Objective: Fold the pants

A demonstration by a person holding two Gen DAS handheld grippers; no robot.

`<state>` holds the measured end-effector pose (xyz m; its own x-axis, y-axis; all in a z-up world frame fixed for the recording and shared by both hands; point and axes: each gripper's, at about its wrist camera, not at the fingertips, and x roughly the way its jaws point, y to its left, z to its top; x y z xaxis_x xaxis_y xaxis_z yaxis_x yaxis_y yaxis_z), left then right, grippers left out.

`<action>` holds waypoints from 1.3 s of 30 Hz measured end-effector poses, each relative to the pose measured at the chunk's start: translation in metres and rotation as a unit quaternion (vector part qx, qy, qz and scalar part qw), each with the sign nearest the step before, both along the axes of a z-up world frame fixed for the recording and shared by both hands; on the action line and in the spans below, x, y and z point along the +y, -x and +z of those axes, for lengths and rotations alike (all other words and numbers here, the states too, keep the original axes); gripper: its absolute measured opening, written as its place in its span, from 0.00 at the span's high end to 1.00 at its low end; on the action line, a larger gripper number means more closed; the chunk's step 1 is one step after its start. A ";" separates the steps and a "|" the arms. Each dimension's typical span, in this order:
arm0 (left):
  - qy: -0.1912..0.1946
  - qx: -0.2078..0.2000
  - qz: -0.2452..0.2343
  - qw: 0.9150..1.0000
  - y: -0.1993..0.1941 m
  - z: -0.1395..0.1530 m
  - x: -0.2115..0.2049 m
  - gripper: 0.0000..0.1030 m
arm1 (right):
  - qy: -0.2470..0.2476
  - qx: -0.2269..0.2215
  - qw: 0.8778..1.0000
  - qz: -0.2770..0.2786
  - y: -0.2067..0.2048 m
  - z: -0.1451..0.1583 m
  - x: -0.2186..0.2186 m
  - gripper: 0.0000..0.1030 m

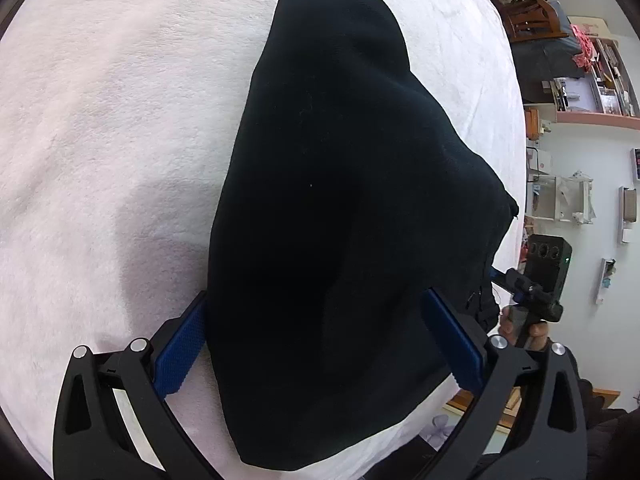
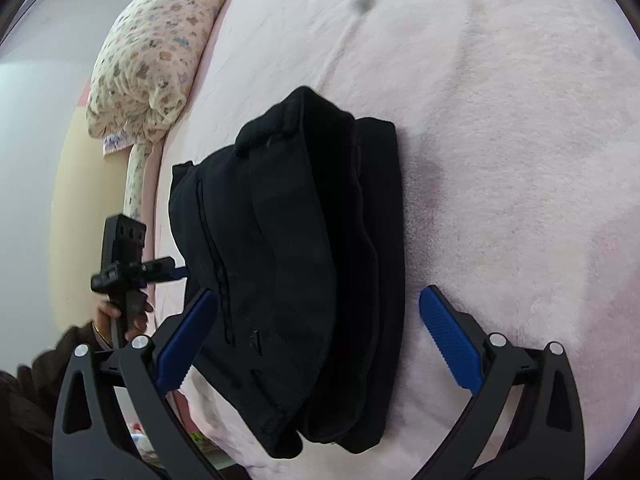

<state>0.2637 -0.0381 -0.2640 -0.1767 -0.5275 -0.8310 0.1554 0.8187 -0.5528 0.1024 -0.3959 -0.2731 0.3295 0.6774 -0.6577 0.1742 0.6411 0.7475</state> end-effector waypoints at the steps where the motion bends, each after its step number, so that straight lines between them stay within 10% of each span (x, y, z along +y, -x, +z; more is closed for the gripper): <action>1: 0.002 0.001 -0.003 1.000 -0.001 0.002 -0.001 0.01 | 0.008 -0.008 1.000 0.007 0.001 0.001 0.003 0.02; 22: 0.100 0.028 0.015 0.995 -0.003 0.001 -0.010 0.01 | -0.012 -0.051 0.998 0.034 0.006 0.002 0.020 0.20; 26: 0.061 0.007 -0.026 0.998 0.000 0.000 -0.026 0.01 | 0.014 -0.036 0.998 0.039 0.004 -0.003 0.015 0.41; 39: 0.008 -0.009 -0.019 1.000 0.003 0.003 -0.045 0.04 | 0.030 -0.031 0.999 0.012 0.008 -0.004 0.016 0.49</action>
<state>0.2607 -0.0833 -0.2611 -0.1818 -0.5340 -0.8257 0.1965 0.8030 -0.5626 0.0946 -0.3796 -0.2771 0.3547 0.6457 -0.6762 0.1132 0.6882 0.7166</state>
